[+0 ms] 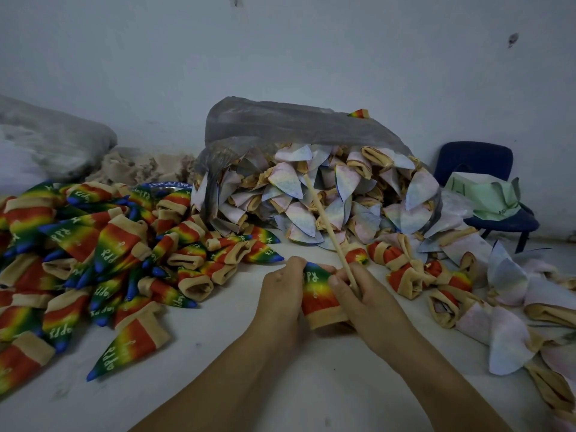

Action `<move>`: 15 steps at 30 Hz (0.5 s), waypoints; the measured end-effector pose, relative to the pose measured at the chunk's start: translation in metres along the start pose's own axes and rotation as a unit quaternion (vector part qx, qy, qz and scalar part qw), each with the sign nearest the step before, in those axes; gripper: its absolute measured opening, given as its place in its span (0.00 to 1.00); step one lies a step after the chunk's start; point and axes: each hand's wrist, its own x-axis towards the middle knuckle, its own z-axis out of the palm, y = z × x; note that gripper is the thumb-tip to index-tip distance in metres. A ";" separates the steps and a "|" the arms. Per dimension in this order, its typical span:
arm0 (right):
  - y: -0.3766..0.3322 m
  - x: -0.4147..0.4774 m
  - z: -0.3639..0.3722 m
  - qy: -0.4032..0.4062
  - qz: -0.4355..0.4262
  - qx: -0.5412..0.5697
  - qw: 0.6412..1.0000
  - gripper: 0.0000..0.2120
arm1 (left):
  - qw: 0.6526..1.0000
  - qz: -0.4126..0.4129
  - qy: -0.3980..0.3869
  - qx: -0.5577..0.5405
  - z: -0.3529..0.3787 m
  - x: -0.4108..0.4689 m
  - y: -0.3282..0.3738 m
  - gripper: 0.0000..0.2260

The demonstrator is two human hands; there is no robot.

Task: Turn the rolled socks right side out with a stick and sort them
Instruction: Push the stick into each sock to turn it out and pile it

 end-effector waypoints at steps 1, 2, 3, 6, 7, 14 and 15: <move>-0.001 -0.001 0.002 -0.007 -0.001 -0.001 1.000 0.10 | 1.000 -0.003 0.006 0.005 -0.001 0.002 -0.001 0.17; -0.001 -0.001 0.003 -0.012 0.000 0.001 1.000 0.10 | 1.000 -0.010 0.003 -0.001 -0.002 0.003 -0.001 0.18; -0.001 -0.001 0.003 -0.010 0.005 0.009 1.000 0.10 | 1.000 -0.011 -0.018 -0.020 -0.003 0.002 -0.001 0.19; 0.001 0.001 -0.004 0.040 0.042 0.089 0.994 0.08 | 0.995 0.045 -0.091 0.016 -0.004 -0.002 -0.008 0.19; 0.002 0.001 -0.006 0.063 0.053 0.115 0.990 0.08 | 0.989 0.068 -0.114 0.060 -0.003 -0.005 -0.011 0.18; 0.001 0.000 -0.013 0.074 0.075 0.178 0.978 0.17 | 0.978 0.097 -0.167 0.079 -0.003 -0.006 -0.011 0.08; 0.000 0.001 -0.015 0.074 0.075 0.189 0.976 0.18 | 0.974 0.095 -0.182 0.092 -0.006 -0.006 -0.011 0.07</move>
